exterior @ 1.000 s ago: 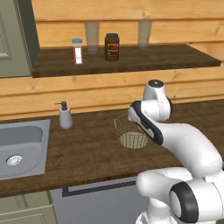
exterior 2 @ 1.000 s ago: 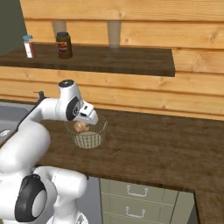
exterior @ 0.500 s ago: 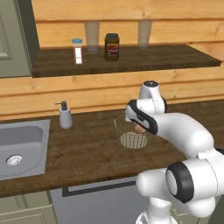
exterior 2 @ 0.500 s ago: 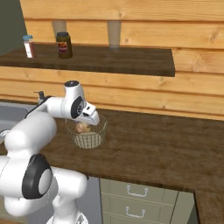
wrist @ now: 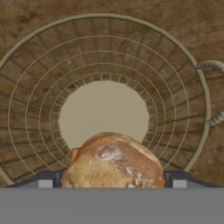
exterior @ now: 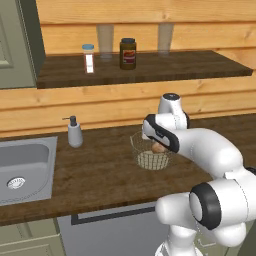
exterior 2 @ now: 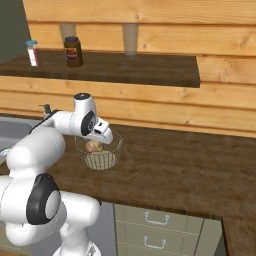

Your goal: Open the cabinet, pick up the bread from the cabinet and place it in the basket. Then move the basket to the dining counter.

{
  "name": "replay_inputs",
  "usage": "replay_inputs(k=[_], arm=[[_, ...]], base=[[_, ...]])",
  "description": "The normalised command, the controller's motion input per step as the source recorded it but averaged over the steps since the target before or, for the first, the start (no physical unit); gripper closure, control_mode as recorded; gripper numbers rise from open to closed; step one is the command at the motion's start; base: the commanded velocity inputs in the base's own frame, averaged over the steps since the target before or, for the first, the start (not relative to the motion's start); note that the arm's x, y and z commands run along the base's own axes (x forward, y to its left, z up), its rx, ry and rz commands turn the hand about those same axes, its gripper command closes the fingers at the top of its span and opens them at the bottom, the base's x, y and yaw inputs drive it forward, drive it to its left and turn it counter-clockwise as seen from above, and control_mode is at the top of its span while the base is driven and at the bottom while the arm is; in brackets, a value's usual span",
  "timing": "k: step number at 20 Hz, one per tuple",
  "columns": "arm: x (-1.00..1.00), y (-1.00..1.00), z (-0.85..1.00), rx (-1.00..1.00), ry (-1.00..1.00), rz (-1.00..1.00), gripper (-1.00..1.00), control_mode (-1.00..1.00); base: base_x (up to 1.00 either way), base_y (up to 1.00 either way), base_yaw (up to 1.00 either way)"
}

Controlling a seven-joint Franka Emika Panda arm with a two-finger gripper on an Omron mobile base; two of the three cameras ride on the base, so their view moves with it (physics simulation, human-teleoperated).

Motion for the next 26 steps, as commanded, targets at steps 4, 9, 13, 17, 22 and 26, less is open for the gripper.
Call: replay_inputs(k=[4, 9, 13, 17, 22, 26], arm=[[0.00, 0.00, 0.00, 0.00, 0.00, 0.00, -1.00, -1.00], [0.00, 0.00, 0.00, 0.00, 0.00, 0.00, -1.00, -1.00], [-0.11, 0.00, 0.11, -0.01, -0.03, 0.00, -1.00, -1.00], [-0.54, 0.00, 0.45, -0.02, -0.10, -0.12, -1.00, -1.00], [-0.57, -0.10, 0.28, 0.00, -0.05, -0.27, -1.00, -1.00], [0.05, -0.62, 0.00, 0.13, 0.14, -0.28, -1.00, -1.00]], base=[[0.00, 0.00, 0.00], [0.00, 0.00, 0.00], [0.00, 0.00, 0.00], [0.00, 0.00, 0.00], [0.00, 0.00, 0.00], [0.00, 0.00, 0.00]])
